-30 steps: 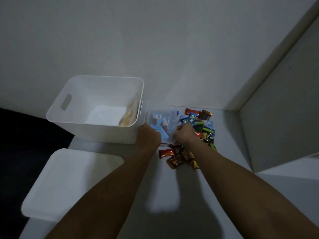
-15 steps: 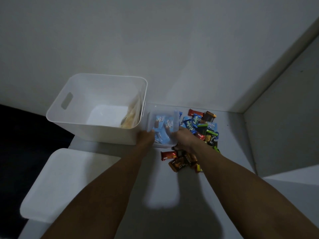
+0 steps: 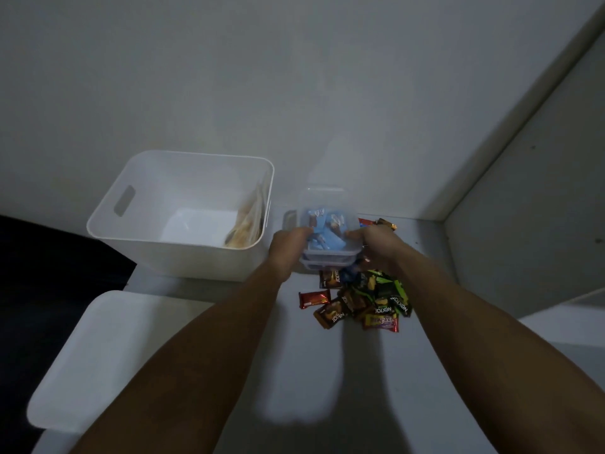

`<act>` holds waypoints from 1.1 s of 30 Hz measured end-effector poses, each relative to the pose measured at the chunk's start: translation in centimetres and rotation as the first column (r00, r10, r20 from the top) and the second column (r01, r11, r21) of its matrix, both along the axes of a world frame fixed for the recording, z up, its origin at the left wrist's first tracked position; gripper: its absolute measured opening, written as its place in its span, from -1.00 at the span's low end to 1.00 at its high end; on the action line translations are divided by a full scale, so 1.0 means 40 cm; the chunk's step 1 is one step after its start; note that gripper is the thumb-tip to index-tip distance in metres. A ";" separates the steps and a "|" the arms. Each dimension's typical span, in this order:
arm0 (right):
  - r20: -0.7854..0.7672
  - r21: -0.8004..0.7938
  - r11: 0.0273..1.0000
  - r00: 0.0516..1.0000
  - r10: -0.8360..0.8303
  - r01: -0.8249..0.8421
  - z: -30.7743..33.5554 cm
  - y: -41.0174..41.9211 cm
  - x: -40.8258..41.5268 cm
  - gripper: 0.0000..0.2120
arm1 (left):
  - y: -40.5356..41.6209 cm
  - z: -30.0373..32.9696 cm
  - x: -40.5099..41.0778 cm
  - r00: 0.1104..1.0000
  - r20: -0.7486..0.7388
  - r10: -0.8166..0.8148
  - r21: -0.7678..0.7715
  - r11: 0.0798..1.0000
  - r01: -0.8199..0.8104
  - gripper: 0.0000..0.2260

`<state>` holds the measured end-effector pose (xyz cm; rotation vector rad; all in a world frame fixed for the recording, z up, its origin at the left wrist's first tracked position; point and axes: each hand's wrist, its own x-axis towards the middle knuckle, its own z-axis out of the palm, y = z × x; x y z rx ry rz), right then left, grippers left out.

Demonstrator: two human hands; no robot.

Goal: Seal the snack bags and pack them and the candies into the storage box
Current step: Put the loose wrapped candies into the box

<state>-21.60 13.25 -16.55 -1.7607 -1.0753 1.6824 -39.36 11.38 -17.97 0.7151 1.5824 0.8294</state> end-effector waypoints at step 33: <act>-0.037 0.107 0.974 0.978 0.206 -0.201 0.246 0.084 -0.568 -0.59 | 0.027 0.280 -0.579 0.982 -0.068 0.175 0.072 0.983 -0.170 -0.90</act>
